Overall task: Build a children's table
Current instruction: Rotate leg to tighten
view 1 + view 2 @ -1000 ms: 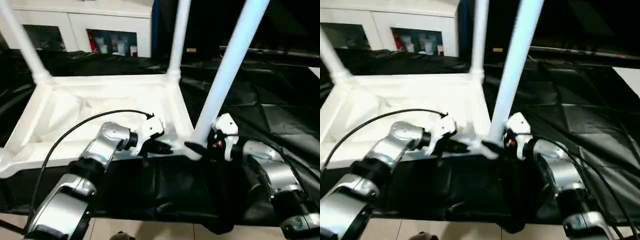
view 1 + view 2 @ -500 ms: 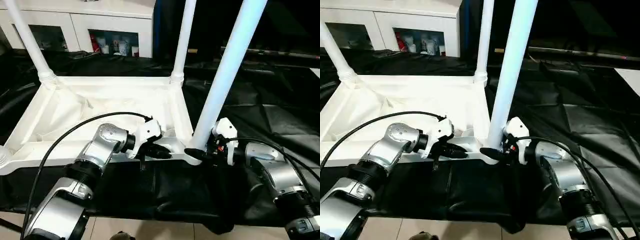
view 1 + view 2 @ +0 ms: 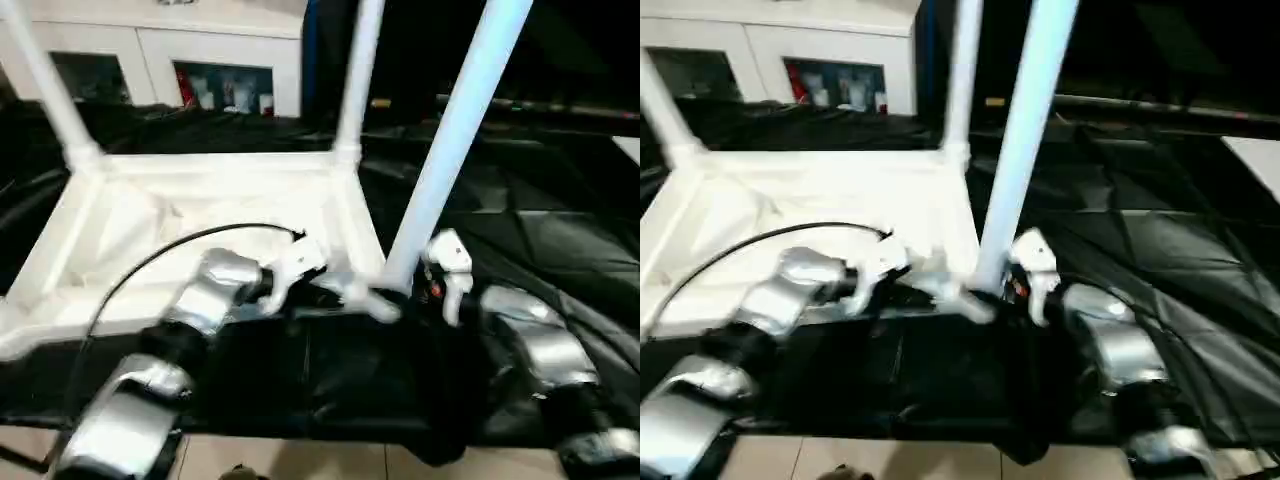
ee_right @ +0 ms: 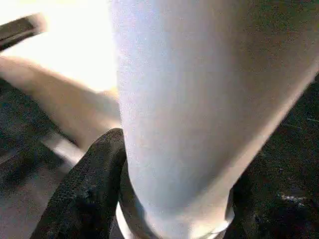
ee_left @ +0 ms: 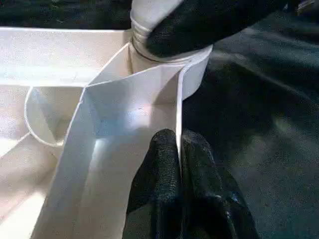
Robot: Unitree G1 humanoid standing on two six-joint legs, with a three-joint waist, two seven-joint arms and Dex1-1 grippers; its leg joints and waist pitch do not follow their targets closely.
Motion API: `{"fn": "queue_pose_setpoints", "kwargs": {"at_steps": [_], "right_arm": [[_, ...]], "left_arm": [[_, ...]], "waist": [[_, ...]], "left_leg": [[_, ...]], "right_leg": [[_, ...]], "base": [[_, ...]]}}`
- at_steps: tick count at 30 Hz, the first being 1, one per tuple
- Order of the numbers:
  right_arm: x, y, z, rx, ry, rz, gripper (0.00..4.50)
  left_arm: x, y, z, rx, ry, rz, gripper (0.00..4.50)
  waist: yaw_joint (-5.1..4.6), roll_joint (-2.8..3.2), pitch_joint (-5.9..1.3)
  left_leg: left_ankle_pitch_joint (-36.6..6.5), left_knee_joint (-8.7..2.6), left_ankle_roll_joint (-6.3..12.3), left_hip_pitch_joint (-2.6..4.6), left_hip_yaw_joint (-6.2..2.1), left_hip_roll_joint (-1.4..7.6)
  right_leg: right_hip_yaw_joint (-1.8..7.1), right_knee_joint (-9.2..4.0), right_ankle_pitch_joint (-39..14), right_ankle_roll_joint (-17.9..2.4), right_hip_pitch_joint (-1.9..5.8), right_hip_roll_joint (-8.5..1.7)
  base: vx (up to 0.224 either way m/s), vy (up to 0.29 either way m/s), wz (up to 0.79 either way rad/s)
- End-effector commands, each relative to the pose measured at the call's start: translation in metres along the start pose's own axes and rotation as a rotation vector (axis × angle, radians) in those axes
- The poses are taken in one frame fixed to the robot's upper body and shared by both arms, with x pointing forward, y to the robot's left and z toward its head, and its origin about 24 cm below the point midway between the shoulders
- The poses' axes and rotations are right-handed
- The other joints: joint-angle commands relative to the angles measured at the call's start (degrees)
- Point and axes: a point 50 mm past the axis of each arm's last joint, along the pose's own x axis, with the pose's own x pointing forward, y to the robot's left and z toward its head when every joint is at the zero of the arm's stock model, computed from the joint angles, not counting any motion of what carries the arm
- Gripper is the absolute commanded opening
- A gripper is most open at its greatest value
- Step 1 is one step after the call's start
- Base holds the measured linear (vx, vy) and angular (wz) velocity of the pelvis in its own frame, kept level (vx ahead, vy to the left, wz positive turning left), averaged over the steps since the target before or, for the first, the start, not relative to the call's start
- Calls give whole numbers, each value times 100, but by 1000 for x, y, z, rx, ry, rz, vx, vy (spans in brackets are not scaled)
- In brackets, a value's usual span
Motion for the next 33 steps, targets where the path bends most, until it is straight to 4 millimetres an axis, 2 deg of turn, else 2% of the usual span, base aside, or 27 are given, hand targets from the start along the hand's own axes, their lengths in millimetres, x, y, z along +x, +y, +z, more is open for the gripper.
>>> {"fn": "queue_pose_setpoints", "kwargs": {"at_steps": [1,3,5,8,9,11,14,16,18,20,22,23,24,29,30,33], "right_arm": [[7,-2,-35,173,146,-251,265],[16,4,-35,221,142,-296,265],[24,12,-30,211,125,-283,265],[29,16,-24,152,116,-262,265],[31,18,-21,144,107,-245,300],[34,19,-15,124,78,-225,335],[33,14,-4,106,29,-221,347],[29,9,0,80,12,-184,374],[22,5,1,40,25,-116,374],[17,3,0,9,33,-79,374],[7,-3,0,-40,42,-20,374],[0,-8,1,-63,41,8,374],[-9,-13,3,-84,41,40,374],[-26,-16,7,-123,55,161,374],[-28,-16,7,-127,60,187,374],[-35,-12,5,-126,74,274,374]], "left_arm": [[14,2,6,-101,-34,164,0],[24,-2,11,-119,-37,190,0],[31,-8,15,-111,-38,178,0],[36,-13,18,-88,-45,146,0],[37,-12,19,-73,-45,147,0],[36,-11,18,-53,-37,147,0],[31,-7,17,-31,-32,142,0],[27,-5,16,-19,-36,120,0],[23,-4,17,16,-60,93,0],[20,-3,16,19,-67,77,0],[15,-3,15,48,-96,24,0],[11,-4,12,41,-99,-11,0],[7,-4,9,42,-105,-56,0],[-2,-7,6,33,-122,-175,0],[-3,-8,7,28,-130,-198,0],[-8,-11,9,16,-169,-261,0]], "waist": [[-33,-55,-273],[-46,-50,-257],[-45,-30,-258],[-27,-41,-266],[-25,-27,-264],[-29,-33,-264],[-35,-39,-258],[-29,-57,-255],[-17,-58,-271],[6,-63,-280],[23,-86,-291],[32,-85,-304],[54,-58,-299],[76,-38,-310],[95,-18,-314],[146,-6,-327]], "left_leg": [[-1819,-432,-143,157,-192,309],[-1940,-449,-182,153,-215,294],[-2030,-445,-175,174,-211,289],[-1980,-449,-117,164,-208,288],[-1968,-451,-97,168,-203,287],[-1996,-456,-81,172,-201,280],[-2071,-460,-85,167,-210,284],[-2045,-465,-56,158,-212,285],[-1924,-460,5,139,-209,291],[-1764,-446,70,136,-191,291],[-1540,-426,172,91,-178,276],[-1454,-418,193,97,-171,285],[-1316,-407,295,99,-157,292],[-1049,-381,441,84,-147,313],[-1008,-368,466,93,-137,315],[-953,-353,506,108,-128,329]], "right_leg": [[327,-567,-2142,-946,118,-458],[305,-618,-2397,-842,136,-463],[313,-643,-2494,-760,111,-462],[323,-651,-2346,-703,123,-452],[327,-646,-2274,-711,114,-447],[324,-659,-2311,-692,115,-440],[321,-670,-2458,-667,112,-452],[318,-675,-2500,-648,120,-455],[321,-651,-2337,-659,144,-449],[330,-624,-2031,-722,143,-442],[326,-599,-1768,-789,196,-442],[333,-573,-1631,-816,192,-437],[331,-549,-1315,-932,203,-435],[316,-459,-839,-1200,230,-418],[319,-449,-742,-1241,218,-419],[316,-424,-566,-1335,224,-421]], "base": [[0,0,0],[0,0,0],[0,0,0],[0,0,0],[0,0,0],[0,0,0],[0,0,0],[0,0,0],[0,0,0],[0,0,0],[0,0,0],[0,0,0],[0,0,0],[0,0,0],[0,0,0],[0,0,0]]}}
